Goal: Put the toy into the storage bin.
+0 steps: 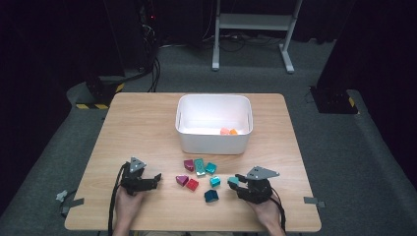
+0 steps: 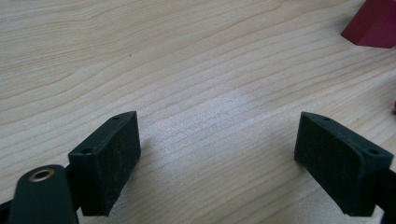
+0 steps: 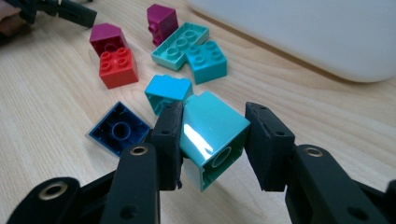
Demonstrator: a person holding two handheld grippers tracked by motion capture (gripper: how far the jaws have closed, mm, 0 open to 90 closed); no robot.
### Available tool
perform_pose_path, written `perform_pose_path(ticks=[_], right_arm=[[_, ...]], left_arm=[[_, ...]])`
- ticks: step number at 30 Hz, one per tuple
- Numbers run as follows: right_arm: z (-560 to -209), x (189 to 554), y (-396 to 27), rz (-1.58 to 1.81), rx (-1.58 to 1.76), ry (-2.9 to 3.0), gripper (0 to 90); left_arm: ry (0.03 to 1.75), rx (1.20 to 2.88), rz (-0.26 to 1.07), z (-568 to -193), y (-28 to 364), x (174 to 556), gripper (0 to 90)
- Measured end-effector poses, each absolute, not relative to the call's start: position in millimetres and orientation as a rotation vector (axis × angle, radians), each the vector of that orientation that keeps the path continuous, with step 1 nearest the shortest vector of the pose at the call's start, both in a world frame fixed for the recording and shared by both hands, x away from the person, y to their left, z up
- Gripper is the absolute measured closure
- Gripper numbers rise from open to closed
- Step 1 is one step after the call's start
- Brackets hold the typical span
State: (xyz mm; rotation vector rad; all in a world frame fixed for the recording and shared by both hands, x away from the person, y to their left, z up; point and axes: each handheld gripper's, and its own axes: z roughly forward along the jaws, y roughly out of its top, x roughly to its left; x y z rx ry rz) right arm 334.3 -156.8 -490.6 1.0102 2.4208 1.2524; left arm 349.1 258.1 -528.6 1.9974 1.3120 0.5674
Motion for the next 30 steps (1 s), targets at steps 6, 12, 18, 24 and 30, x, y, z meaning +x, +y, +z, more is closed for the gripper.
perform_pose_path(ticks=[6,12,18,24,30], right_arm=[[-480.1,340.0,-162.6,1.271,1.017,2.399,59.1],[-470.8,346.5,-166.6,1.292,1.02,2.395,59.3],[-464.6,351.2,-168.4,1.295,1.029,2.398,59.4],[-456.4,355.1,-169.7,1.302,1.018,2.381,59.4],[-446.7,360.5,-170.2,1.313,1.007,2.373,59.4]], left_arm=[[1.311,1.997,0.567,-528.7,258.1,349.1,14.6],[1.311,1.996,0.567,-528.7,258.1,349.1,14.6],[1.312,1.996,0.567,-528.7,258.1,349.1,14.6],[1.312,1.996,0.567,-528.7,258.1,349.1,14.6],[1.311,1.997,0.568,-528.7,258.1,349.2,14.6]])
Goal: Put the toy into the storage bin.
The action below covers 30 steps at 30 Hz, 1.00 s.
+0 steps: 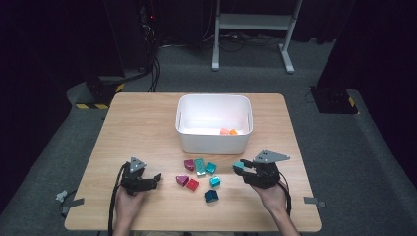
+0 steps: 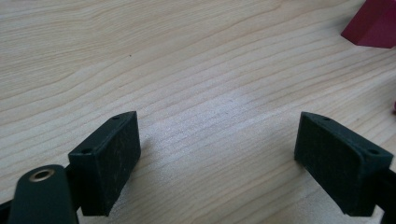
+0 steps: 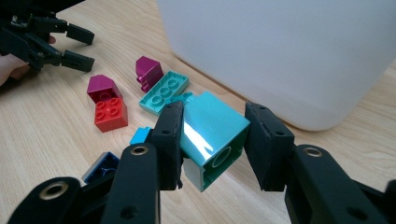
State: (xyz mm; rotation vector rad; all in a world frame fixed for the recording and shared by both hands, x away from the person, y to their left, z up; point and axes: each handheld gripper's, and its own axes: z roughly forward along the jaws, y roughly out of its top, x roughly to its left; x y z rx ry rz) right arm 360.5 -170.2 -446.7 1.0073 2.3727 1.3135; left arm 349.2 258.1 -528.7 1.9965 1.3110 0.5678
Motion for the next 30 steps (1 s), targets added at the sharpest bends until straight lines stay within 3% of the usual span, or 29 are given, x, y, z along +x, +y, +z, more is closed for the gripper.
perform_pose_path(ticks=[30], right_arm=[[-376.9,391.7,-174.5,1.387,0.96,2.284,59.4]], left_arm=[[1.311,1.996,0.567,-528.6,258.2,349.1,14.7]])
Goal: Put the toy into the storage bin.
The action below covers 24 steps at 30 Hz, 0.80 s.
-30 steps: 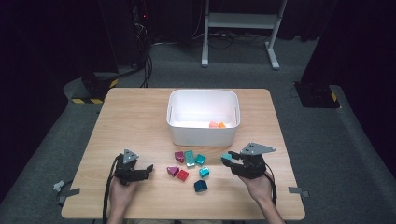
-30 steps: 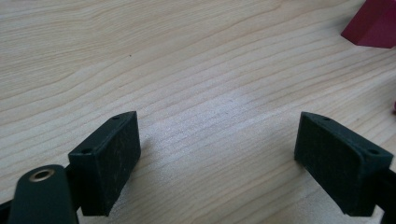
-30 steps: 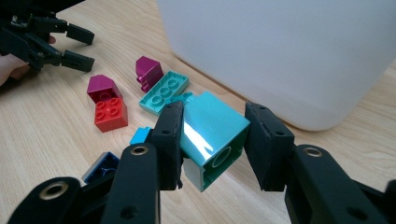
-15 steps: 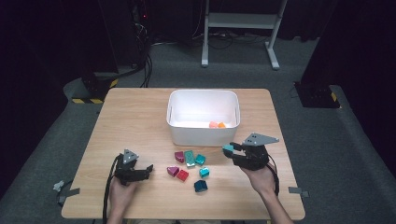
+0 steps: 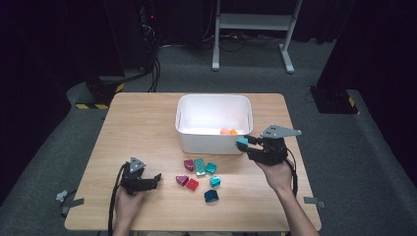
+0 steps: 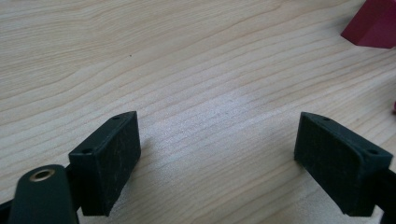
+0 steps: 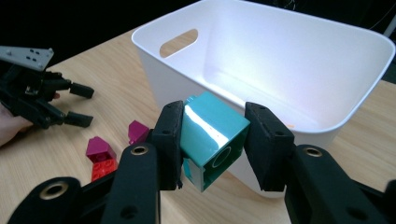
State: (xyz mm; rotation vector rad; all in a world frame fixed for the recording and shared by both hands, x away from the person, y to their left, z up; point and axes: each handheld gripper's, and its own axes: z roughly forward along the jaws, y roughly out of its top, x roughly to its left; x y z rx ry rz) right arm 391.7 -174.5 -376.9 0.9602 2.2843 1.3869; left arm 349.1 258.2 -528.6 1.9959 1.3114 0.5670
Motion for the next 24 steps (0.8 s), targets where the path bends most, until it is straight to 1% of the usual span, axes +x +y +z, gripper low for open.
perform_pose_path(ticks=[16,24], right_arm=[[-356.8,412.2,-170.7,1.431,0.988,2.249,59.4],[-353.1,423.1,-165.1,1.416,1.0,2.27,59.4]], left_arm=[[1.312,1.997,0.567,-528.6,258.1,349.1,14.8],[1.311,1.995,0.567,-528.7,258.1,349.1,14.7]])
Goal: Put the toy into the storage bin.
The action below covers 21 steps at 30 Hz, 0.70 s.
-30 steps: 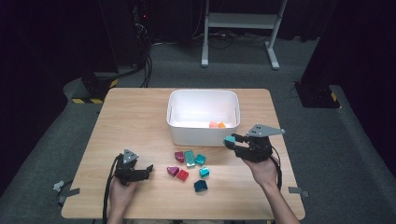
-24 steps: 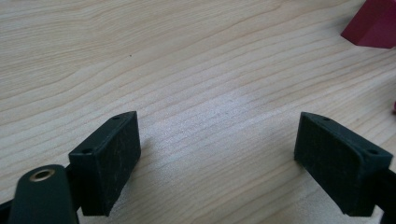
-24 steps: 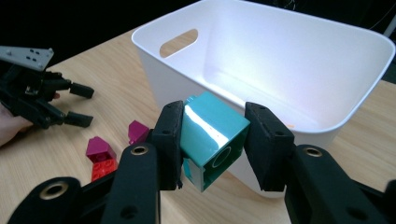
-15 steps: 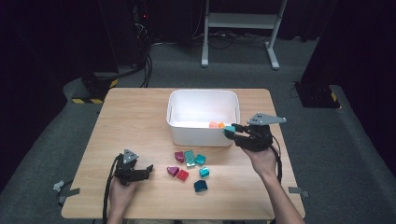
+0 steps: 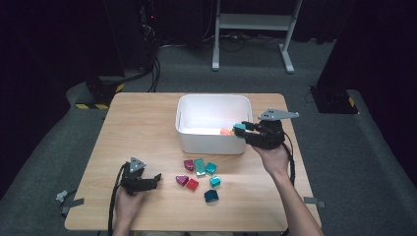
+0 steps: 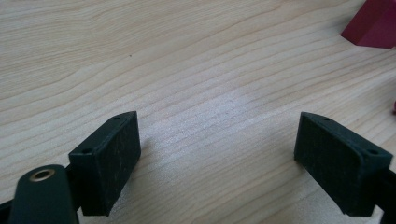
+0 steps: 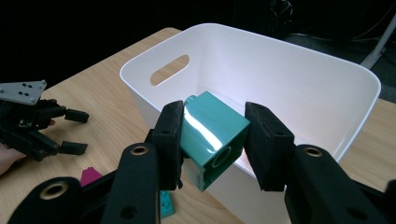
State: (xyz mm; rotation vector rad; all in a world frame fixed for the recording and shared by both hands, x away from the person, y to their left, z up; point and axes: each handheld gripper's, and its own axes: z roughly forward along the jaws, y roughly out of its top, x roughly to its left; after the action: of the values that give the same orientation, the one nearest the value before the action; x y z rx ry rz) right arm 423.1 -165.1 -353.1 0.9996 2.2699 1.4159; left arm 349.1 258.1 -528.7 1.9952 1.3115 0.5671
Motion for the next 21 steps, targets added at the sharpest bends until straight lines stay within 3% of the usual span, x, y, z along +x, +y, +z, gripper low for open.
perform_pose_path(ticks=[21], right_arm=[[-339.2,445.6,-154.4,1.38,1.011,2.262,59.4]], left_arm=[[1.311,1.995,0.567,-528.7,258.1,349.1,14.8]])
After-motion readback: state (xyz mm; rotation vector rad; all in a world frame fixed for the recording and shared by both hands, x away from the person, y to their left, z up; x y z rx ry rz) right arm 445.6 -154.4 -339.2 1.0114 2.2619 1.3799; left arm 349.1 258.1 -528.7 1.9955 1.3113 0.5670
